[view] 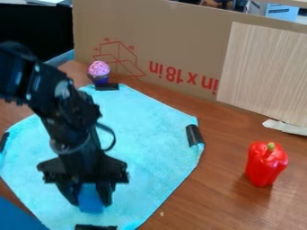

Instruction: Put the blue figure on the bottom edge of the cloth

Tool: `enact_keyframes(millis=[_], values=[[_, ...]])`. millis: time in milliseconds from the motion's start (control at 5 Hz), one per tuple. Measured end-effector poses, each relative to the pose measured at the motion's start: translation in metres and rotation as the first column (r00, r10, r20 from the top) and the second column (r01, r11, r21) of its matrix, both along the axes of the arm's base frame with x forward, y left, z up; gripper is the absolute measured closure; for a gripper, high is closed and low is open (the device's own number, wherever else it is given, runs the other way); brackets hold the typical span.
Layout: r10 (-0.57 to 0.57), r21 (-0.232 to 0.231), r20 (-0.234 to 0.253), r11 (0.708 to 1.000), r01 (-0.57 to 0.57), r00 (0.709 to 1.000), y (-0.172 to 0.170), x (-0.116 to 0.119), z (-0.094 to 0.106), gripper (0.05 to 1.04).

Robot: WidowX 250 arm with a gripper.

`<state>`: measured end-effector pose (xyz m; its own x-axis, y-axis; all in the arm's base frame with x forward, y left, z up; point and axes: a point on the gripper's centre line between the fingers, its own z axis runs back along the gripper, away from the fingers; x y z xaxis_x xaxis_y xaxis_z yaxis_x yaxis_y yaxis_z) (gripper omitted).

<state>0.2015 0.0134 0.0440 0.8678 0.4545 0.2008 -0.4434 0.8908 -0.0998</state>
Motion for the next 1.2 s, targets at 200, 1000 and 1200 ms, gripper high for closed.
enact_keyframes(millis=[200, 1000, 1200], values=[[-0.001, 0.043, 0.04, 0.999, -0.001, 0.999, -0.004, -0.001, -0.017, 0.142], [0.042, -0.139, 0.03, 0.99, -0.037, 0.999, 0.001, 0.011, 0.049, 0.084], [0.051, -0.173, -0.026, 0.983, -0.055, 0.998, 0.005, 0.016, 0.08, 0.084]])
